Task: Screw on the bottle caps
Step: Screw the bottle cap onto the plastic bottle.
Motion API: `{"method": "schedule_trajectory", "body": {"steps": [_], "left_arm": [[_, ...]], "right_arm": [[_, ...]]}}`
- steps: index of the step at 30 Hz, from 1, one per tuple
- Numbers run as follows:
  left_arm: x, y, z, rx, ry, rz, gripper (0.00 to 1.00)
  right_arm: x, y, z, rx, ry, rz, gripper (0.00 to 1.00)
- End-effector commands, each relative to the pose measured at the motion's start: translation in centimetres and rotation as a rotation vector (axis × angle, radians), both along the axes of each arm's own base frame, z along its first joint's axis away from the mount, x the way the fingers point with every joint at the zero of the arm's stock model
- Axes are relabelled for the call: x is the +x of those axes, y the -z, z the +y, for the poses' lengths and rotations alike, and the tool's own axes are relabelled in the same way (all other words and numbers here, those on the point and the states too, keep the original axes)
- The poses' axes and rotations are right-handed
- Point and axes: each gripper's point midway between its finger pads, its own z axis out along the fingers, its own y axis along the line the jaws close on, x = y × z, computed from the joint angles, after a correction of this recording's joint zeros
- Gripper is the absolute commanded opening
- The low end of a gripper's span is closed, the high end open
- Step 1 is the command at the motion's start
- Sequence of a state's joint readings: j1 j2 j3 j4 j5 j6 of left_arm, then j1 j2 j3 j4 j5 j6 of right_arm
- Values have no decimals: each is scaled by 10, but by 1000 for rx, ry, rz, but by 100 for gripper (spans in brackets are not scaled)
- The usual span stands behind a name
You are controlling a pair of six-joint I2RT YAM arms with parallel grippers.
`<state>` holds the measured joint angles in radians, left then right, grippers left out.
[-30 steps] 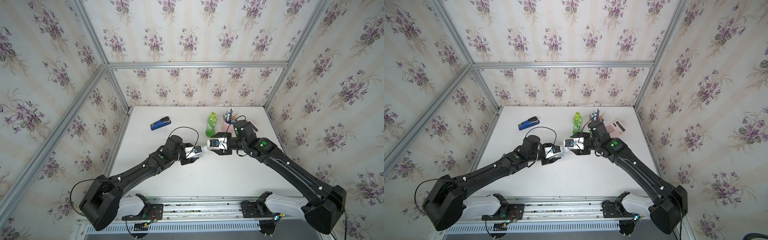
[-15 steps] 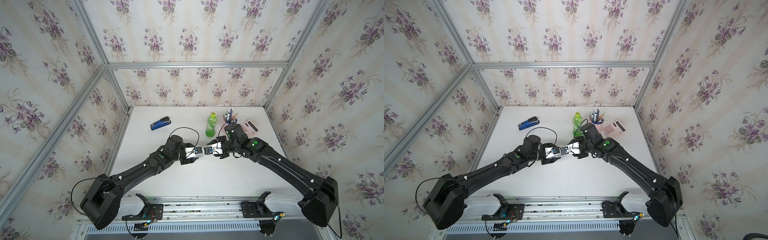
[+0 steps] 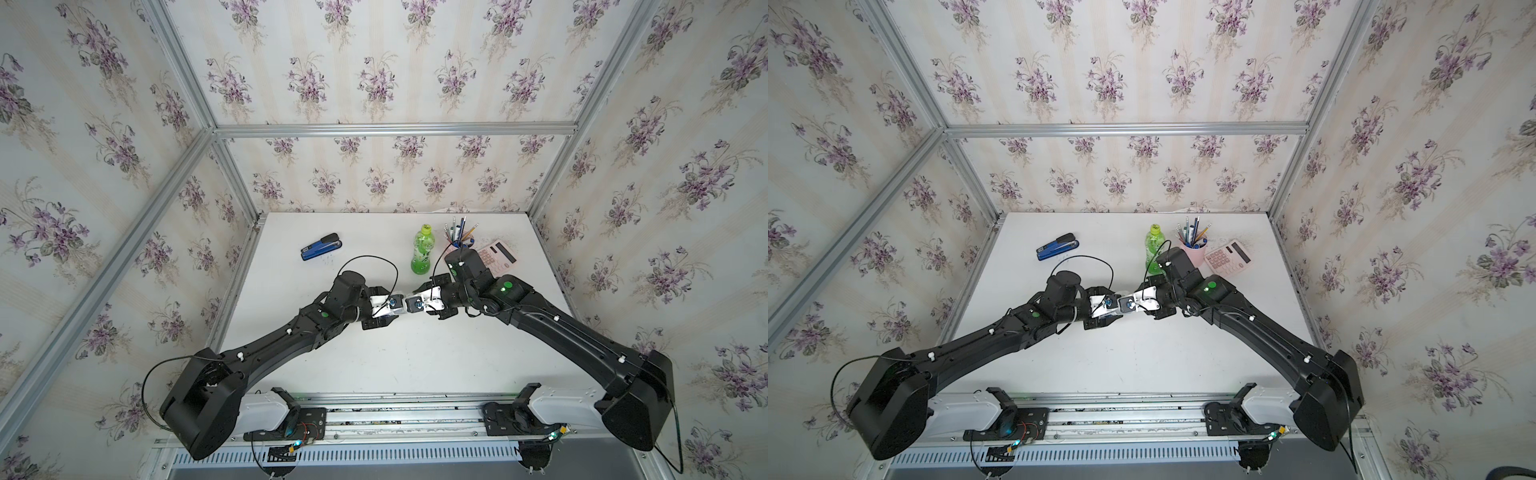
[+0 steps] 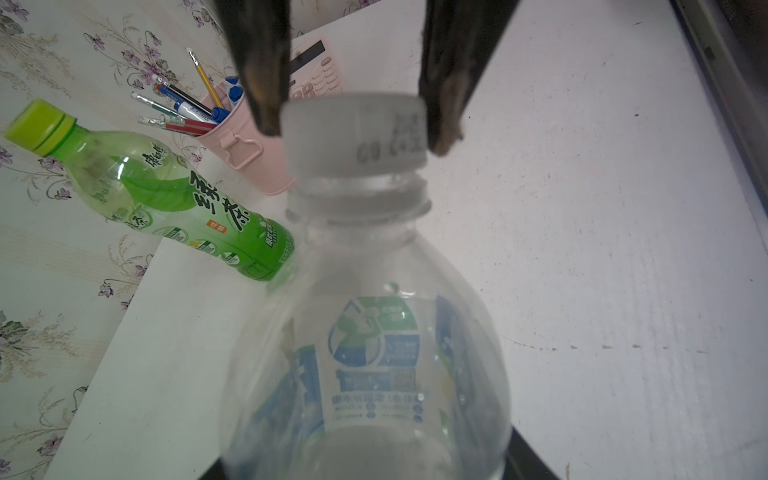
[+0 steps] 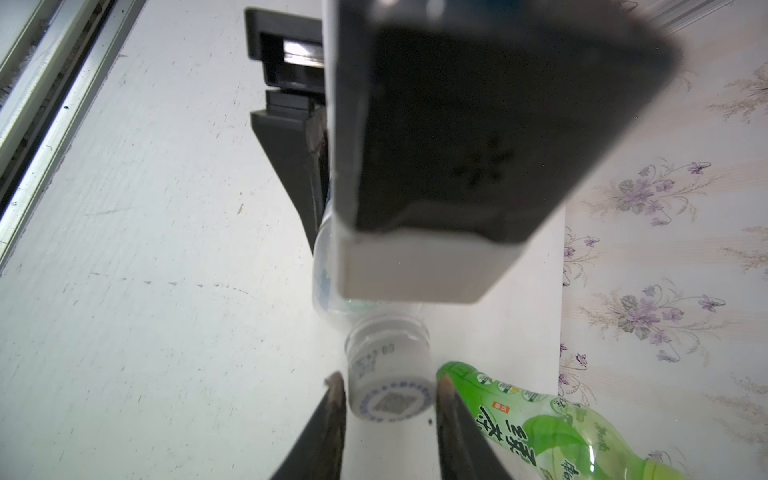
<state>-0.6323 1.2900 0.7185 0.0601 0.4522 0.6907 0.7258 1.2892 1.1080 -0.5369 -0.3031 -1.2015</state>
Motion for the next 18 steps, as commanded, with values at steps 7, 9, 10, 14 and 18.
{"method": "schedule_trajectory", "body": {"steps": [7,9,10,14,18], "left_arm": [[1,-7,-4,-33,10,-10,61],[1,-7,-4,-35,10,-10,61],[1,-8,-5,-37,9,-11,60],[5,-12,-3,-49,-18,-47,60],[21,-19,6,-62,-129,-186,59]], "right_arm": [[-4,-3,4,20,-19,20,28],[-5,-2,6,32,-12,45,27],[-6,-3,7,41,-10,58,27],[-8,-6,17,123,54,174,28],[-4,-11,25,207,208,346,27]]}}
